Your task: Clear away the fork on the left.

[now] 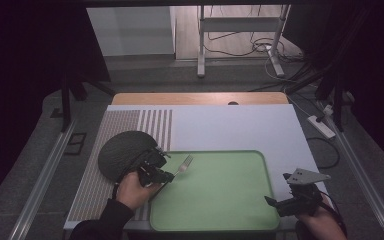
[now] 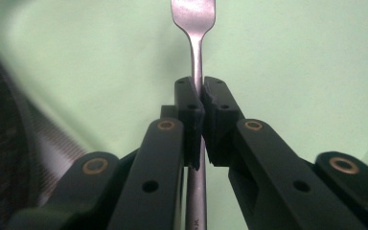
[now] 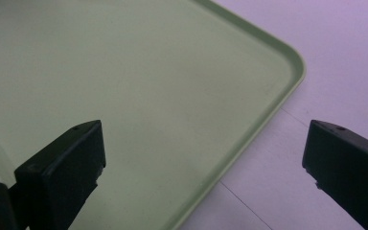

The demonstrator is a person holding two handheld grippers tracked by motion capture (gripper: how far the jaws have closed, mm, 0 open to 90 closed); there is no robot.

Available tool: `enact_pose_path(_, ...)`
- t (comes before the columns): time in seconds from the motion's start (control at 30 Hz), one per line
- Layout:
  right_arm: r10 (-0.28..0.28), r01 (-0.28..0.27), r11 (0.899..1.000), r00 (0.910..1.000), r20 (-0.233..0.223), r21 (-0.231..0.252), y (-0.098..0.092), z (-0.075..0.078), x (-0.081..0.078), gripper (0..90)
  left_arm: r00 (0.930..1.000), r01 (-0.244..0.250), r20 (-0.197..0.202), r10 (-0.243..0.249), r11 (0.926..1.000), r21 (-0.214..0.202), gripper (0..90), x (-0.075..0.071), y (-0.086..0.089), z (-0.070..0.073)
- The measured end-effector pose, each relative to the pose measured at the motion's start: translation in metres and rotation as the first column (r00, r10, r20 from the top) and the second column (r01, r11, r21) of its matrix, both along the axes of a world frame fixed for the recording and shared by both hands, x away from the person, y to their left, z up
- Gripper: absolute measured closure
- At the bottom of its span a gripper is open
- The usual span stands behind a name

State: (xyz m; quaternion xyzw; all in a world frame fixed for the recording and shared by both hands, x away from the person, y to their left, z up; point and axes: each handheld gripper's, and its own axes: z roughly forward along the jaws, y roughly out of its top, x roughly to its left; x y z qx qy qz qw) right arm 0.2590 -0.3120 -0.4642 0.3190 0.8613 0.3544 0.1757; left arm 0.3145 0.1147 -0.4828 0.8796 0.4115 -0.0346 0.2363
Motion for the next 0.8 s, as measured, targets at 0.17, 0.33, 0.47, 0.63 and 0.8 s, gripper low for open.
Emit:
enact_pose_path(0.17,0.003,-0.003,1.0,1.0,-0.001,-0.004,0.0,0.0,0.0,1.3,0.9998,0.016,-0.01,-0.016,0.9996,0.023,85.4,0.001,-0.014,-0.006)
enact_pose_path(0.33,0.005,-0.005,1.0,1.0,0.0,-0.005,0.0,0.0,0.0,1.3,0.9988,0.035,-0.036,-0.033,0.9976,0.059,85.3,0.001,-0.026,-0.016)
enact_pose_path(0.47,0.006,-0.006,1.0,1.0,0.0,-0.006,0.001,0.0,0.0,1.3,0.9981,0.041,-0.049,-0.038,0.9965,0.072,84.5,0.0,-0.028,-0.022)
enact_pose_path(0.63,0.008,-0.008,1.0,1.0,-0.002,-0.009,0.001,0.0,0.0,1.3,0.9989,0.043,0.015,-0.044,0.9981,0.044,78.3,0.0,-0.025,-0.014)
enact_pose_path(0.8,0.007,-0.007,1.0,1.0,-0.005,-0.011,0.001,0.0,0.0,1.3,0.995,0.086,0.05,-0.087,0.9961,0.02,88.9,-0.002,-0.03,-0.008)
